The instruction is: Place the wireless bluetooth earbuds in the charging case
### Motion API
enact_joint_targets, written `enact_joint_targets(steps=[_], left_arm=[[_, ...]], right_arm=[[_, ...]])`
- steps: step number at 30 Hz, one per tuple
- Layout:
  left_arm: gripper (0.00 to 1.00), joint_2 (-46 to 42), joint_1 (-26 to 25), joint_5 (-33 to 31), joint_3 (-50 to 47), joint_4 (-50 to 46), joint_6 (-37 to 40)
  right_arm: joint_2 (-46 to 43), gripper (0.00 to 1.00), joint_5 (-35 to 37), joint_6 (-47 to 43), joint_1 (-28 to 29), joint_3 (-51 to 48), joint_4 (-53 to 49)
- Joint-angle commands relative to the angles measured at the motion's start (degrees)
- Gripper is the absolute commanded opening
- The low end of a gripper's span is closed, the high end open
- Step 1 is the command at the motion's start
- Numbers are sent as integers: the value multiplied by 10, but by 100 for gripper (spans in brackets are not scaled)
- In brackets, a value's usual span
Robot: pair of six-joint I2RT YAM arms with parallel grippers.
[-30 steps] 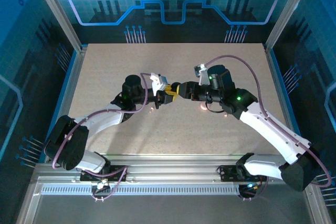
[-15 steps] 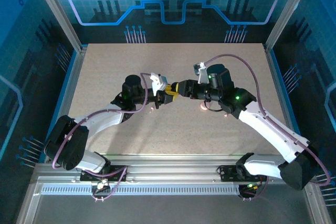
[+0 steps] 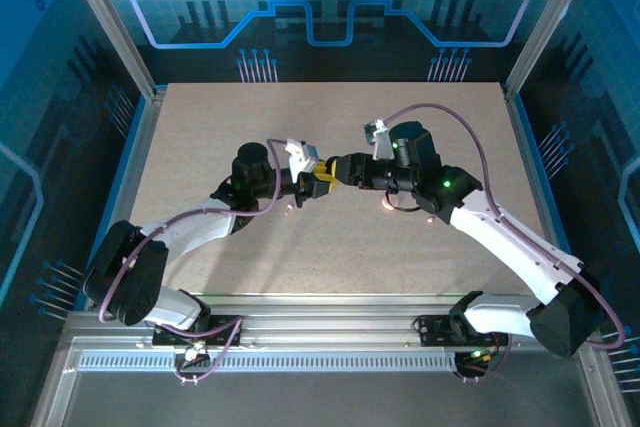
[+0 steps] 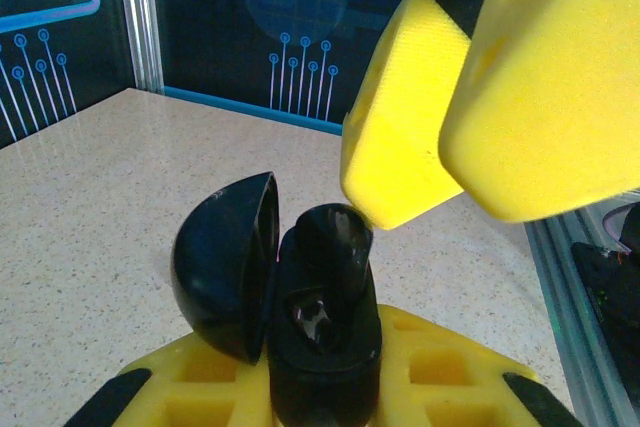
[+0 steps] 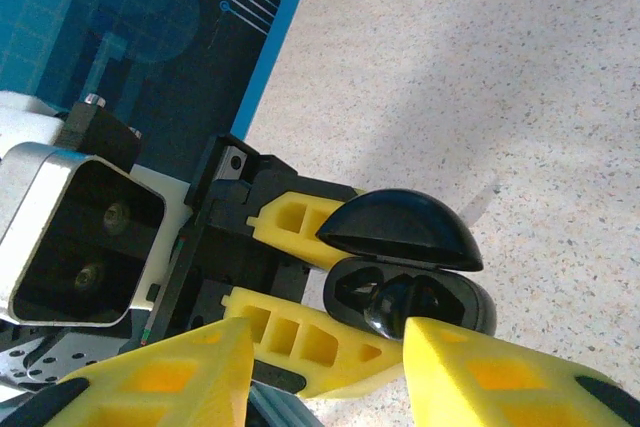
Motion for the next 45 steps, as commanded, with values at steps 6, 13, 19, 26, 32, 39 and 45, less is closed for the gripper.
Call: enact_joint_targets(steps=[6, 13, 19, 26, 32, 39, 45], left_arm=[[19, -16, -3, -6, 12, 11, 6], [20, -18, -3, -3, 11, 13, 4], [20, -22, -3, -1, 10, 12, 4], [20, -27, -3, 0, 9, 10, 5], [20, -30, -3, 3, 10, 12, 3], [19, -30, -3, 11, 8, 18, -3], [20, -31, -3, 5, 7, 19, -5]], right_arm=[[-2, 42, -49, -21, 15, 1, 26], [-19, 44, -2, -57, 15, 20, -20], [-10, 48, 21, -85, 14, 37, -48], [5, 48, 18, -102, 14, 48, -45], [14, 48, 16, -111, 15, 55, -42], [27, 49, 16, -121, 13, 64, -40], [32, 47, -14, -129, 13, 67, -30]])
